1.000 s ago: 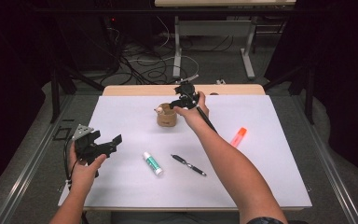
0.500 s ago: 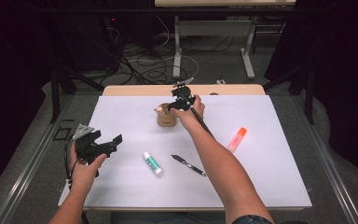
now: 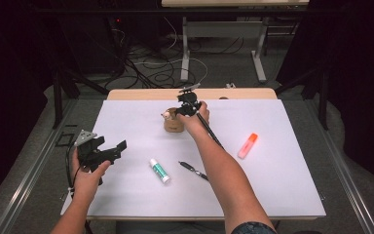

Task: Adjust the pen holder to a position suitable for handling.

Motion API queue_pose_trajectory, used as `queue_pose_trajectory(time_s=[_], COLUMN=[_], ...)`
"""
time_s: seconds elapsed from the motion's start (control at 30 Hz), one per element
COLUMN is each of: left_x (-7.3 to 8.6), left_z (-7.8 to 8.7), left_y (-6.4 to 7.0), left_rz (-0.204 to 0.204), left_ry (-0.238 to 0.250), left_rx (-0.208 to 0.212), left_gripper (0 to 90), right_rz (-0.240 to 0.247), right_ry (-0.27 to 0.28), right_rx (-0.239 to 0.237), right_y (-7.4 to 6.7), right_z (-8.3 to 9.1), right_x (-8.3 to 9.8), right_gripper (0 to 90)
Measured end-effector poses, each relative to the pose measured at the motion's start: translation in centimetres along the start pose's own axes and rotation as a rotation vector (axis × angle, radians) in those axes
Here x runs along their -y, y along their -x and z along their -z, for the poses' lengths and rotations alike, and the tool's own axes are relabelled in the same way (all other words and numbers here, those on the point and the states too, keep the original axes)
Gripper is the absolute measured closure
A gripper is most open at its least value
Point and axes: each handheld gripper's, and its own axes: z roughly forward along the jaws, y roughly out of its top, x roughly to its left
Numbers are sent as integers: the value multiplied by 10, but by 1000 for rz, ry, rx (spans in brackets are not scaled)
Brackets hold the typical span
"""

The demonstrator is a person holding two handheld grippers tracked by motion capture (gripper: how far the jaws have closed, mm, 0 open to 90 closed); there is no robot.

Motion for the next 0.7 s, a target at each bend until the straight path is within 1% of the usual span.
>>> queue_pose_trajectory(time_s=[0.03,0.07,0.13,0.17,0.2,0.23,0.33,0.37,0.5,0.53,0.57,0.6,0.67,0.7], left_x=[0,0,0,0,0,0,0,1,1,1,1,1,1,1], left_z=[0,0,-1,-1,-1,0,-1,-1,-2,-2,-3,-3,-3,-3], left_y=[0,0,0,0,0,0,0,-1,0,0,0,1,1,1], left_rz=[2,1,1,2,2,1,4,4,-1,-1,-1,-2,-6,-6], left_ry=[0,-1,-5,-4,-3,-4,-3,-5,-12,-13,-12,-12,-13,-13], left_rx=[1,2,0,1,1,0,2,2,-1,0,0,-1,-2,-1], left_gripper=[53,55,55,55,56,56,57,57,58,60,60,61,62,62], right_rz=[-19,-2,-3,-11,-16,0,-4,-3,-11,2,2,11,6,16], right_ry=[-19,-9,-12,-10,-4,-10,4,-14,-12,-9,-9,-9,-16,-12], right_rx=[7,7,6,-9,-12,-1,-10,6,-9,-13,-13,-3,3,3], right_y=[-2,0,0,0,0,0,1,1,1,0,0,-1,-2,-1], right_z=[0,-2,-3,-4,-6,-8,-11,-12,-15,-16,-16,-17,-17,-18], right_x=[0,0,1,1,1,1,1,2,3,3,3,4,4,4], right_gripper=[560,567,577,582,589,608,624,634,653,668,668,683,699,713])
